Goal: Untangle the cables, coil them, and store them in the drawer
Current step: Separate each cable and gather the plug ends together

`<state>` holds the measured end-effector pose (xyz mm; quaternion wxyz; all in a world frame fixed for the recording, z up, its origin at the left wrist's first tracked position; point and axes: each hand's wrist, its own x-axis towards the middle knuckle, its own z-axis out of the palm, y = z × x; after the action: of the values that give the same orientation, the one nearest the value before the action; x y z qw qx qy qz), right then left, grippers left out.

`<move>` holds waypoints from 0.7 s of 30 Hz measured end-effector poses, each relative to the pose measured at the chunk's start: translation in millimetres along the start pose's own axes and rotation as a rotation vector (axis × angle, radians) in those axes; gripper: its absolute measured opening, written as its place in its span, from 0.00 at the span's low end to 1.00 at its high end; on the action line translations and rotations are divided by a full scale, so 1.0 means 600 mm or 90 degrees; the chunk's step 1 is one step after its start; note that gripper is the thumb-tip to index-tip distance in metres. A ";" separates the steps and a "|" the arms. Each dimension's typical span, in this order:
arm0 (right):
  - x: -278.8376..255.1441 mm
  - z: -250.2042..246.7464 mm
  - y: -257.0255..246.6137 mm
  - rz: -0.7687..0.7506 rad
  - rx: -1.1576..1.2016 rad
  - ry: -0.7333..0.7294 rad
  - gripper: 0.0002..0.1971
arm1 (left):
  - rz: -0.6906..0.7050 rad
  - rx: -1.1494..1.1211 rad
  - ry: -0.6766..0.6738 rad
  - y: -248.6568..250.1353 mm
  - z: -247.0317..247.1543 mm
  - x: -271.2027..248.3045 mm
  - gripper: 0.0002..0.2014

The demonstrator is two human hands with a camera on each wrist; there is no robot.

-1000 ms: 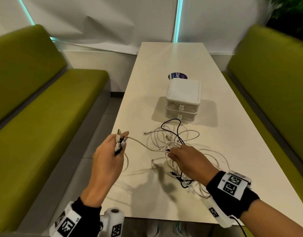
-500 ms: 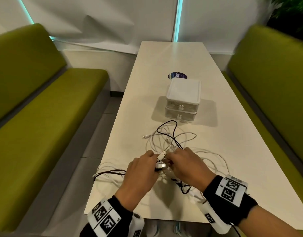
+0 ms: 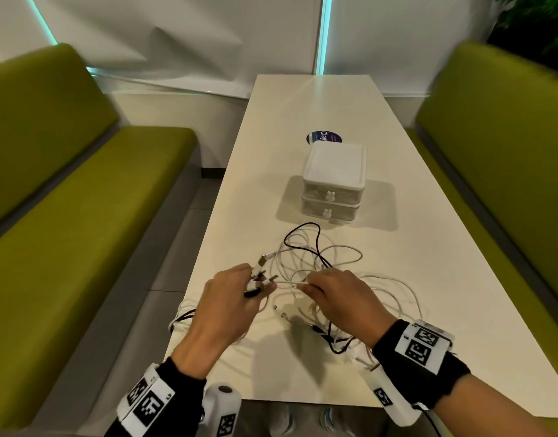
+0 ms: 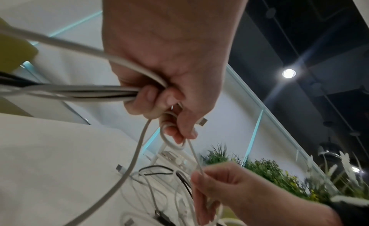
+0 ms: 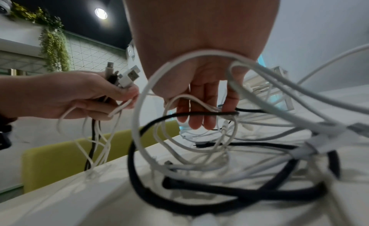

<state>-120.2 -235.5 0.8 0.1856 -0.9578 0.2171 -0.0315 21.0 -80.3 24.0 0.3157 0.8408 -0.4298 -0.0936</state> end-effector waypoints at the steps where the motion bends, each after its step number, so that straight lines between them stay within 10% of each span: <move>1: -0.001 0.000 0.007 0.009 0.009 0.003 0.17 | -0.029 -0.007 0.020 -0.007 -0.007 0.003 0.17; 8: 0.000 0.000 0.008 0.021 -0.044 -0.047 0.19 | -0.068 0.045 0.069 -0.029 -0.005 0.008 0.05; 11: 0.002 0.003 0.010 0.013 -0.067 -0.045 0.19 | 0.025 0.029 0.107 -0.024 0.004 0.002 0.14; 21: -0.004 -0.010 -0.013 -0.072 -0.123 -0.033 0.18 | 0.067 0.096 -0.059 0.016 0.052 -0.003 0.10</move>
<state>-120.2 -229.7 9.1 0.0958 -0.9824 0.1603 0.0037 -0.1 -97.2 5.2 0.2359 0.8330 -0.4935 -0.0831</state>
